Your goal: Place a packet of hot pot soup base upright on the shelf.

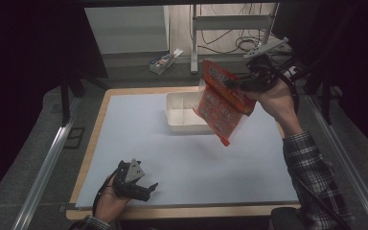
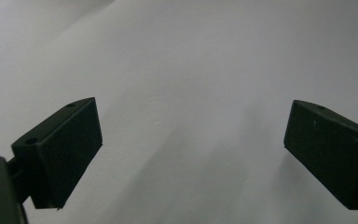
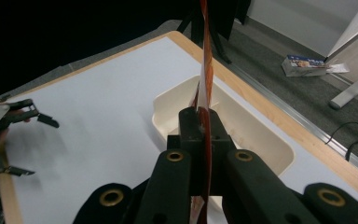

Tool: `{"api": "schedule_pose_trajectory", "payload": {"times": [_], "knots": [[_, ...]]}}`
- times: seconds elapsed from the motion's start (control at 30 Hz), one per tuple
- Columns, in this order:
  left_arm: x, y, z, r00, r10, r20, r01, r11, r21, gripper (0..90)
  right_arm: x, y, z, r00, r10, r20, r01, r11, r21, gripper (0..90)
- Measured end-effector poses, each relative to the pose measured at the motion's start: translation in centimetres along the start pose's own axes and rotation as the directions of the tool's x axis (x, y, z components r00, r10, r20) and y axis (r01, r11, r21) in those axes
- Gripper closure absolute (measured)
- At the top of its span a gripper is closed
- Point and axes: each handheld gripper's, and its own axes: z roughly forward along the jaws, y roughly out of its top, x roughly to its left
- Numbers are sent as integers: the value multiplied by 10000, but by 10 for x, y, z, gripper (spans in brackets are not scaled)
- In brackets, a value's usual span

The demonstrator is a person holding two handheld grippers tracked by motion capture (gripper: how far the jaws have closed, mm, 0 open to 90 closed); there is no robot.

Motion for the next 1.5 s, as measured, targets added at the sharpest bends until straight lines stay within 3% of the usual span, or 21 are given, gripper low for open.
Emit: {"api": "schedule_pose_trajectory", "payload": {"times": [0.17,0.73,0.97,1.17,1.5], "knots": [[1,0,0,10000,-7,5,7,10000,-5,41,-12,9,9,9999,7,103,-8,10000,78,892],[0,-1,1,10000,0,35,0,10000,12,42,-42,47,42,9949,-837,556,809,9954,505,891],[1,-1,1,10000,-59,47,59,10000,0,42,-57,50,65,9916,-1147,589,1091,9898,913,891],[1,-1,1,10000,-65,56,65,10000,11,42,-61,54,76,9881,-1391,663,1321,9862,997,891],[0,-1,1,10000,-49,62,49,10000,-4,42,-66,45,100,9903,-1322,436,1259,9843,1234,891]]}}
